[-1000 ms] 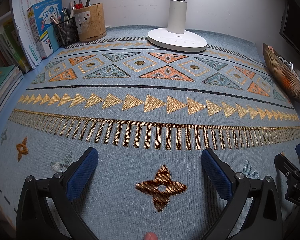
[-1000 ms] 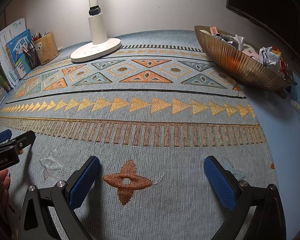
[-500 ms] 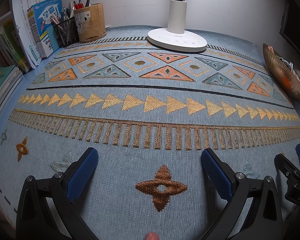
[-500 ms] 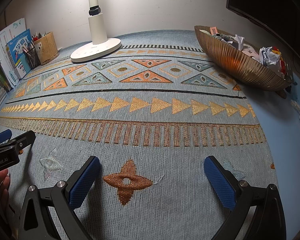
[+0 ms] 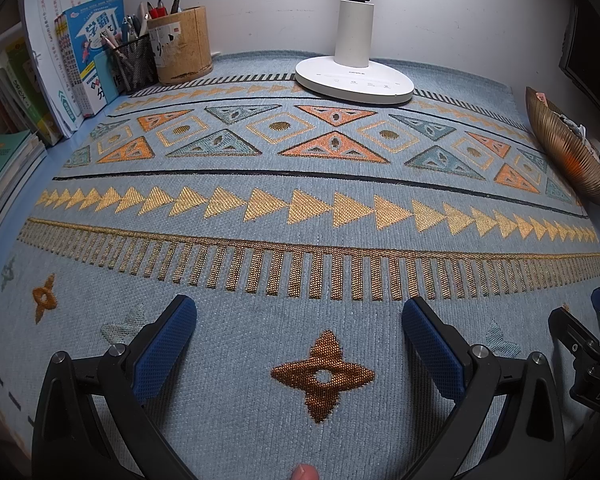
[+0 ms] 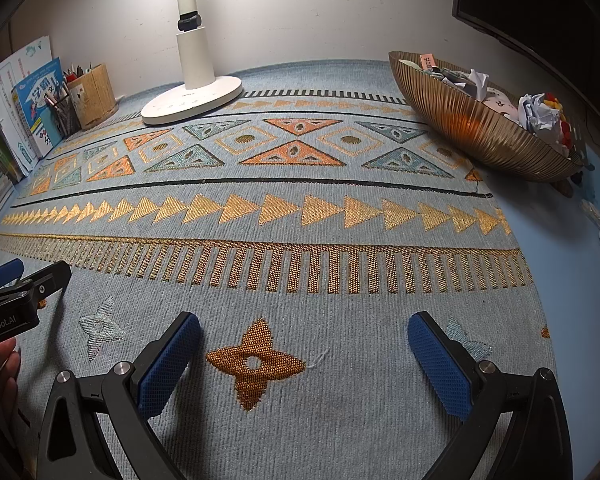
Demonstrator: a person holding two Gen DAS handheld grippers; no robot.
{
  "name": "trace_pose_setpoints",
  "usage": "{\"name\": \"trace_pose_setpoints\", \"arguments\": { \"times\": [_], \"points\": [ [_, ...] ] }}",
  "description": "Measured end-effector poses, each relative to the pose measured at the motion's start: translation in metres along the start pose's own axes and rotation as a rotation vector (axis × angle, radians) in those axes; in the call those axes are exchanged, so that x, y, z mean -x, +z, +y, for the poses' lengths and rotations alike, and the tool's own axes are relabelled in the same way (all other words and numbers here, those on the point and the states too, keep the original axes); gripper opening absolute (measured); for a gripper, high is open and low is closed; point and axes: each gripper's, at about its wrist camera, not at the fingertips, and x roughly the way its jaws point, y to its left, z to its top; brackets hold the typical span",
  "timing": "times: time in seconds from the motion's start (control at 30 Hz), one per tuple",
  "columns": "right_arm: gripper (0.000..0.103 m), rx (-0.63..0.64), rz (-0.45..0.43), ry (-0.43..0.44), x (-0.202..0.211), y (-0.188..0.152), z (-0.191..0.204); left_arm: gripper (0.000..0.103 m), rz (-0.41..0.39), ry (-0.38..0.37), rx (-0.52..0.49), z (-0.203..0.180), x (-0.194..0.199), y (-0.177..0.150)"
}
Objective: Organize objects
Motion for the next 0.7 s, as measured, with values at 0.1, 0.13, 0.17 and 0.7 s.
{"name": "trace_pose_setpoints", "arguments": {
  "times": [0.1, 0.13, 0.17, 0.7],
  "points": [
    [0.103, 0.000, 0.000, 0.000, 0.0001, 0.0000, 0.0001, 0.103, 0.000, 0.000, 0.000, 0.0000, 0.0000, 0.0000],
    [0.103, 0.000, 0.000, 0.000, -0.0001, -0.0001, -0.0010, 0.103, 0.000, 0.000, 0.000, 0.0001, 0.0000, 0.0000],
    [0.103, 0.000, 0.000, 0.000, 0.0002, 0.0001, 0.0001, 0.103, 0.000, 0.000, 0.000, 0.0000, 0.0000, 0.0000],
    [0.103, 0.001, 0.000, 0.001, -0.0002, -0.0004, -0.0011, 0.103, 0.000, 0.001, 0.000, -0.0003, -0.0009, -0.0005]
  ]
}}
